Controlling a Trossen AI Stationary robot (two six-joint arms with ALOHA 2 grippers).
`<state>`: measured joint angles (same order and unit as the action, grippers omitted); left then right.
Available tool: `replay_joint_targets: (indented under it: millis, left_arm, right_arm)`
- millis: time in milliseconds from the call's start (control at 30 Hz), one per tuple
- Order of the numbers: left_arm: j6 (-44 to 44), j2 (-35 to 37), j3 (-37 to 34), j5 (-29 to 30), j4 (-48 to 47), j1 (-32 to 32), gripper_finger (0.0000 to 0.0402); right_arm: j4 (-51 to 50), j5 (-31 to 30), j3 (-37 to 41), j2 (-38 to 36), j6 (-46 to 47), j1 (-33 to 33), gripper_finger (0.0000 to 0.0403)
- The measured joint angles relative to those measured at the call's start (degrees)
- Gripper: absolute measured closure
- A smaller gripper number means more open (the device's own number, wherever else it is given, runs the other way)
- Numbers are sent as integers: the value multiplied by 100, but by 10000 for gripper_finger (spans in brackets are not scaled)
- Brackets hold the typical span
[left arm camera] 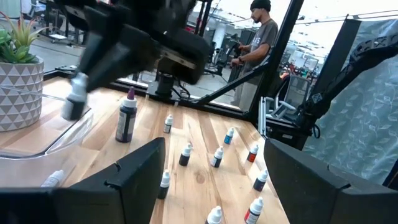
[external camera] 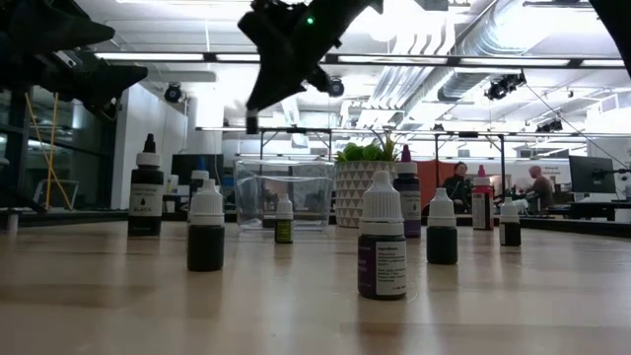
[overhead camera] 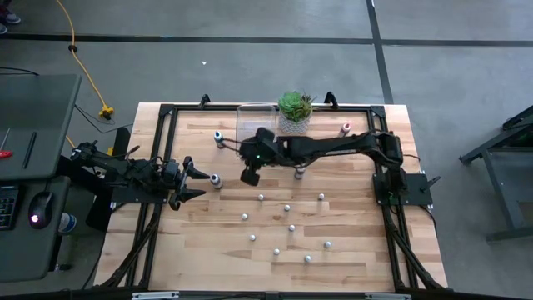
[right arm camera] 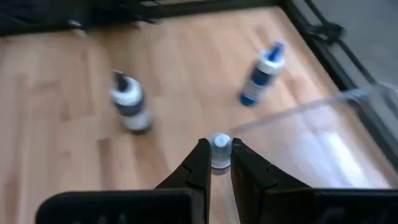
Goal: Pick & Place food coloring
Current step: Put the small brown food coloring bottle into the transparent bin
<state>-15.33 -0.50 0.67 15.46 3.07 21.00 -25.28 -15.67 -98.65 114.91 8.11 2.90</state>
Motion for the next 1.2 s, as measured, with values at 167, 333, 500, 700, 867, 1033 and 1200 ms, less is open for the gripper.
replay_joint_targets:
  millis: [167,333,500,700,867,1033,1200]
  left_arm:
    - [0,1,0,-1,1,0,130]
    - [1,0,0,0,0,0,130]
    - [0,1,0,0,0,1,130]
    - [0,-1,0,0,0,1,130]
    - [0,0,0,-1,0,0,130]
    - [0,1,0,0,0,-1,130]
    - [0,-1,0,0,-2,1,130]
  right_arm:
    - [-154,-89,10,-19,308,275,367]
    - [-190,-71,15,-2,396,617,369]
    - [-157,134,20,178,425,959,368]
    - [97,629,24,578,345,1183,363]
    - [133,889,19,652,-636,1215,364]
    - [154,1245,13,750,-1139,1273,358]
    - [210,1665,20,914,-960,1363,363]
